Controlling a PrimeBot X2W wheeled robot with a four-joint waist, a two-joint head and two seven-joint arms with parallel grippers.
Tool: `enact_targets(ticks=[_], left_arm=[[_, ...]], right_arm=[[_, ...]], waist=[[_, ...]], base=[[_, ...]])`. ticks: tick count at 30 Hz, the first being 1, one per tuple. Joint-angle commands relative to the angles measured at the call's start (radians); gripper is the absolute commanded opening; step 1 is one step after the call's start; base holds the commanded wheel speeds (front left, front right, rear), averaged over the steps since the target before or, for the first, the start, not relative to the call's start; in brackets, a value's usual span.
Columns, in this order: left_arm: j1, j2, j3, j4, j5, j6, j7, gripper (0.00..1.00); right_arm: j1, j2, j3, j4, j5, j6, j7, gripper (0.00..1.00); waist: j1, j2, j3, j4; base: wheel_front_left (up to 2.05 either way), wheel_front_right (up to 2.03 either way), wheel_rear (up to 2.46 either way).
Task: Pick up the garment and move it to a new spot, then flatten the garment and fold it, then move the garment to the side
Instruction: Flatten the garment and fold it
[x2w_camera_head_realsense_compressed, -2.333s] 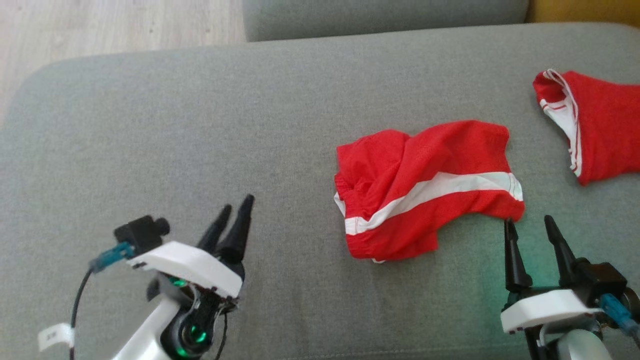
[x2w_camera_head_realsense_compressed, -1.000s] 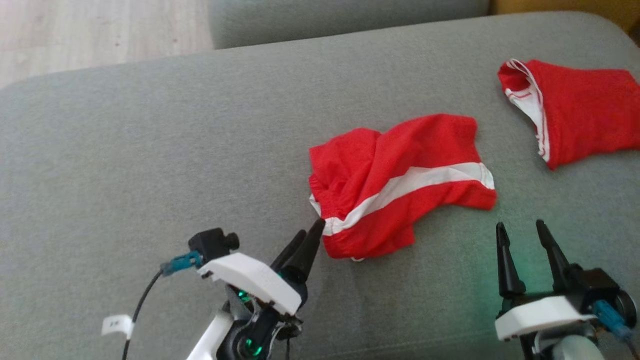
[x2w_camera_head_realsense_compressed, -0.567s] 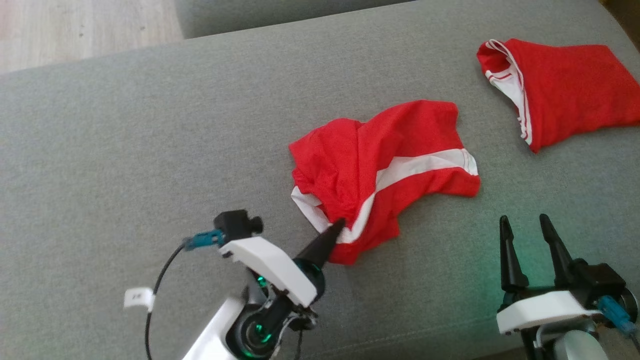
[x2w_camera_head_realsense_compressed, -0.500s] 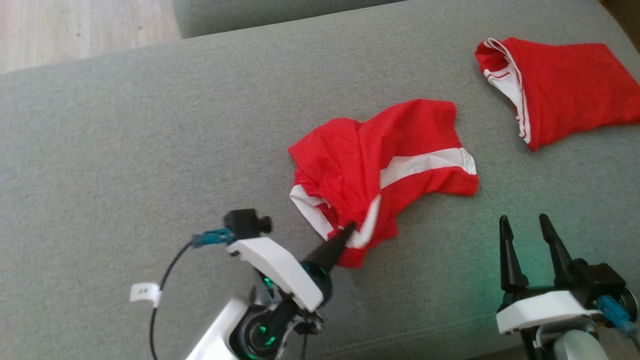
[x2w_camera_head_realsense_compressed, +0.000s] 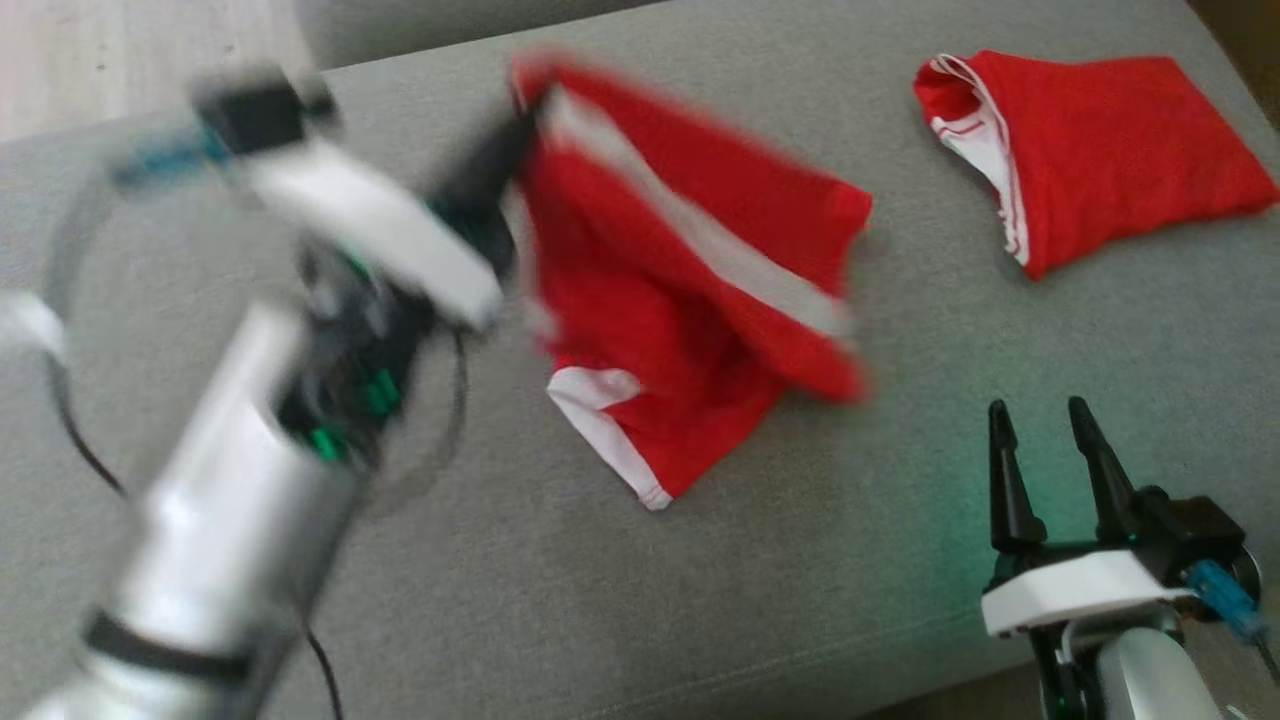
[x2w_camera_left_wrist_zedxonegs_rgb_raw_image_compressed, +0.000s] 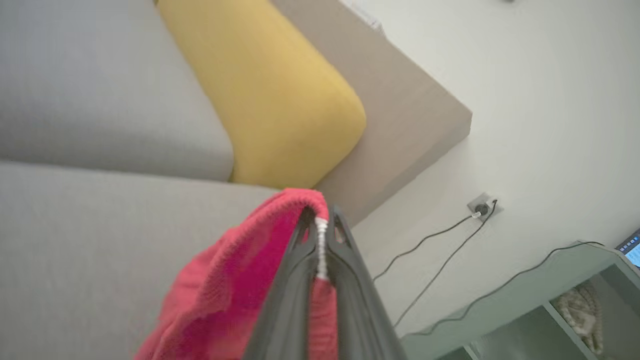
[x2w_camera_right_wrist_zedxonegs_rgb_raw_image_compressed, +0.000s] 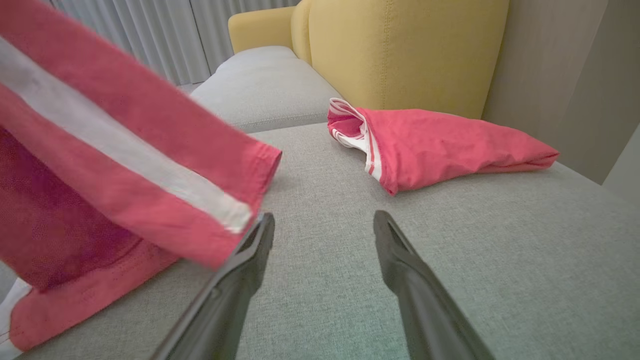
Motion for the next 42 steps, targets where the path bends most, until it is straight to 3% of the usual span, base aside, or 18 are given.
enact_targets(ticks=[1, 6, 13, 20, 25, 29, 30, 36, 42], left_arm=[[-0.081, 0.026, 0.048, -0.026, 0.015, 0.000, -0.007, 0.00], [-0.275, 0.048, 0.092, 0.083, 0.044, -0.018, -0.008, 0.00], [-0.515, 0.076, 0.094, 0.290, 0.117, -0.104, -0.042, 0.00], [-0.545, 0.063, 0.087, 0.337, 0.081, -0.168, -0.046, 0.00], [-0.331, 0.078, 0.039, 0.217, 0.047, -0.173, -0.021, 0.00], [-0.036, 0.129, 0.014, 0.032, 0.004, -0.111, 0.002, 0.00], [-0.036, 0.129, 0.014, 0.032, 0.004, -0.111, 0.002, 0.00], [0.428, 0.199, 0.029, -0.205, -0.061, 0.014, -0.060, 0.00], [0.687, 0.211, 0.049, -0.201, -0.074, 0.057, -0.162, 0.00]], right_arm=[[-0.039, -0.007, 0.029, -0.025, 0.007, -0.001, -0.011, 1.00], [-0.059, -0.007, 0.041, -0.017, 0.026, -0.001, -0.011, 1.00], [-0.055, -0.007, 0.066, -0.001, 0.038, -0.001, -0.011, 1.00], [-0.043, -0.007, 0.043, -0.004, 0.035, -0.001, -0.011, 1.00], [-0.022, -0.007, 0.020, 0.001, 0.019, -0.001, -0.011, 1.00], [0.000, -0.007, 0.010, 0.001, 0.004, -0.001, -0.011, 1.00], [0.000, -0.007, 0.010, 0.001, 0.004, -0.001, -0.011, 1.00], [0.019, -0.007, 0.002, -0.001, -0.015, -0.001, -0.011, 1.00], [0.032, -0.007, 0.012, 0.007, -0.029, -0.001, -0.011, 1.00]], waist=[[-0.0001, 0.0000, 0.006, -0.014], [-0.0001, 0.0000, 0.014, -0.058], [-0.0001, 0.0000, 0.004, -0.117], [-0.0001, 0.0000, -0.008, -0.108], [-0.0001, 0.0000, -0.034, -0.064], [-0.0001, 0.0000, -0.053, -0.021], [-0.0001, 0.0000, -0.053, -0.021], [-0.0001, 0.0000, -0.058, 0.046], [-0.0001, 0.0000, -0.068, 0.114]], base=[[0.00, 0.00, 0.00], [0.00, 0.00, 0.00], [0.00, 0.00, 0.00], [0.00, 0.00, 0.00], [0.00, 0.00, 0.00], [0.00, 0.00, 0.00], [0.00, 0.00, 0.00], [0.00, 0.00, 0.00], [0.00, 0.00, 0.00]])
